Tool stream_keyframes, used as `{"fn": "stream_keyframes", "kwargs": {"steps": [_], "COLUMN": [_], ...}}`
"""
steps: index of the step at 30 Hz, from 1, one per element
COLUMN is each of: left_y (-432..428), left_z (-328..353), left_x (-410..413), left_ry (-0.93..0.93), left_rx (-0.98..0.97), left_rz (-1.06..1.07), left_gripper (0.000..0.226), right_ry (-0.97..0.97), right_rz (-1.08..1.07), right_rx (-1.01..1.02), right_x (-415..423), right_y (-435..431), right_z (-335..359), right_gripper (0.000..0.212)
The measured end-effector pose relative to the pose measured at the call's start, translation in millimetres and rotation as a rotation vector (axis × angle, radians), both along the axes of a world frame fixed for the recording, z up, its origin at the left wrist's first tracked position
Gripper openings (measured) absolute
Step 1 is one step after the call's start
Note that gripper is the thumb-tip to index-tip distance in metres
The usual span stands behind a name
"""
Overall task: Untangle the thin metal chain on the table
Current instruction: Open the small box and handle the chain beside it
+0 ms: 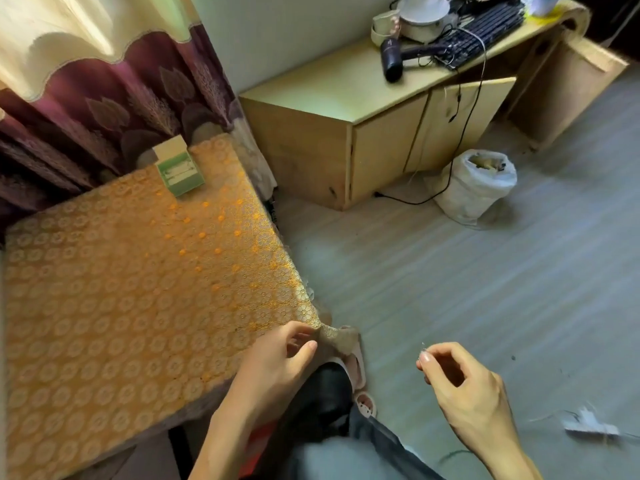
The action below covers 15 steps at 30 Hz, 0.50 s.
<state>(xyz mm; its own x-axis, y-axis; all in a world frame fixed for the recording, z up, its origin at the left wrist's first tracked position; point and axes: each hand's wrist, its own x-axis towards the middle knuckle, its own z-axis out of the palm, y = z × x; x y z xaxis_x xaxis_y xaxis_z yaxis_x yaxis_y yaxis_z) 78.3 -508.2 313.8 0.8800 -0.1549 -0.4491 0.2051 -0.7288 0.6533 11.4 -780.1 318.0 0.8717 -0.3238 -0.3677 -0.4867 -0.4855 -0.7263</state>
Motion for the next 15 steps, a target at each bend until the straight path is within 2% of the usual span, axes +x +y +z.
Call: {"fn": "stream_keyframes", "kwargs": {"steps": [3,12,15], "left_y": [-22,-83,-90], "left_z": [-11,-20,-23], "left_x": [40,190,221], "left_ry": [0.03,0.025,0.056], "left_rx": [-0.036,0.009,0.02], "left_rz": [0.014,-0.139,-0.132], "left_gripper": [0.019,0.025,0.026], "right_ry": [0.013,-0.012,-0.018], "right_rz": [0.0,0.054,0.046], "right_rx": [-0.017,-0.106,-0.07], "right_x": [41,182,217], "right_y": [-15,-65,-77], "right_z": [-1,15,16], "right_gripper": [0.01,0.012,0.012]}}
